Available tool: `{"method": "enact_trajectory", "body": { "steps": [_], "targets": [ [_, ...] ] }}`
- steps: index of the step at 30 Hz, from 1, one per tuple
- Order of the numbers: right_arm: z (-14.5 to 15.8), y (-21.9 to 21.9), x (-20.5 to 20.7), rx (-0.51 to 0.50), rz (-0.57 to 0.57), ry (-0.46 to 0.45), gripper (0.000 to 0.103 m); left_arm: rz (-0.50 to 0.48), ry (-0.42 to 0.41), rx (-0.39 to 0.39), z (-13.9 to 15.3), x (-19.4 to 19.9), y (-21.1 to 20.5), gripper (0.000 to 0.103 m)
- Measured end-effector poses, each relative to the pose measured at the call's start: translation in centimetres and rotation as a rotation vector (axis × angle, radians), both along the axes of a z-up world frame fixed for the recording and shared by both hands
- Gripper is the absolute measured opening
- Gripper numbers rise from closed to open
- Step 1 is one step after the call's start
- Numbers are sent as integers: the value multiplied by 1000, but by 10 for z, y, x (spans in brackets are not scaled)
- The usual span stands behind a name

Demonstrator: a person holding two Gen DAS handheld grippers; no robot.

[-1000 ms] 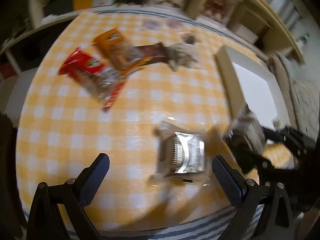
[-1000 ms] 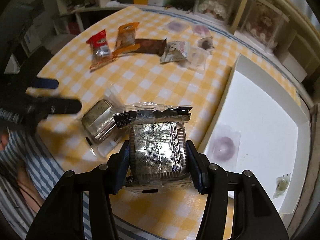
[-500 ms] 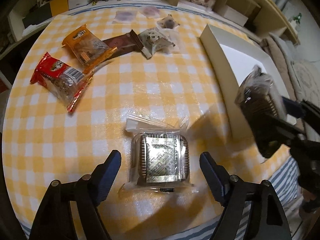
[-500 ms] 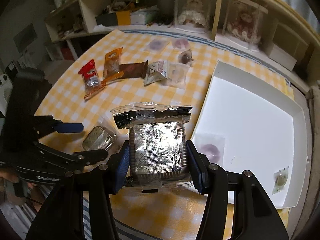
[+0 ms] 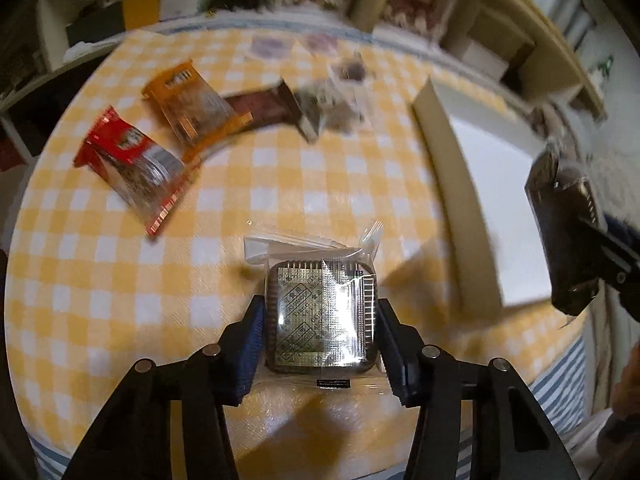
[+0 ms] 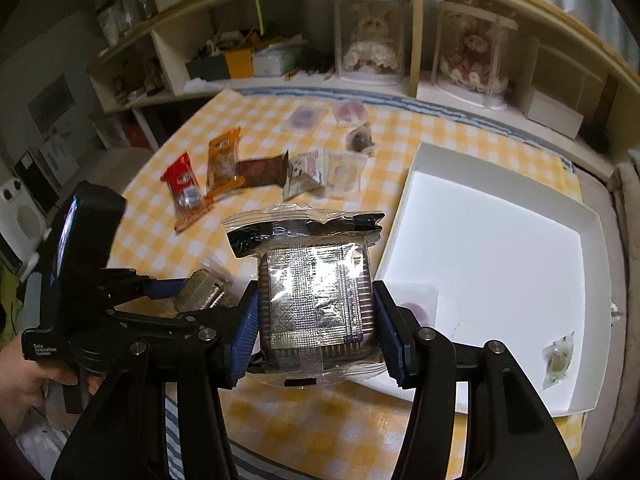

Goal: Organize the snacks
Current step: 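Carry both foil cakes into the white tray and release them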

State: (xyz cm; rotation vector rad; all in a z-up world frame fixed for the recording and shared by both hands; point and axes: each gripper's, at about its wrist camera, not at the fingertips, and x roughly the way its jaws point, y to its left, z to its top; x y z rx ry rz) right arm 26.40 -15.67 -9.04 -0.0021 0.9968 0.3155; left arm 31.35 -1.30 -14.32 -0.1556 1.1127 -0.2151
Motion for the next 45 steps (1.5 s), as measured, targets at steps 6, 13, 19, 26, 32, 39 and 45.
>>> {"method": "enact_trajectory", "body": {
  "steps": [6,13,19,26,32,39,45],
  "targets": [
    [19,-22,1,40,-54,-43,54,42,-101,-81,34,-9,10,51],
    [37,-63,0,62,-145,-69,54,34,-190,-115,73,-16,5,51],
    [48,-93,-3,59,-195,-78,54,-13,-224,-114,92,-19,-28,51],
    [53,-142,-13,58,-261,-77,54,-74,-238,-111,98,-9,-84,51],
    [43,-184,-21,78,-308,-45,54,-106,-213,-131,86,7,-135,51],
    [14,-222,-25,125,-342,26,54,-127,-143,-159,50,33,-188,51],
    [-25,-235,-21,228,-325,123,54,-109,-71,-183,16,56,-211,51]
  ]
}}
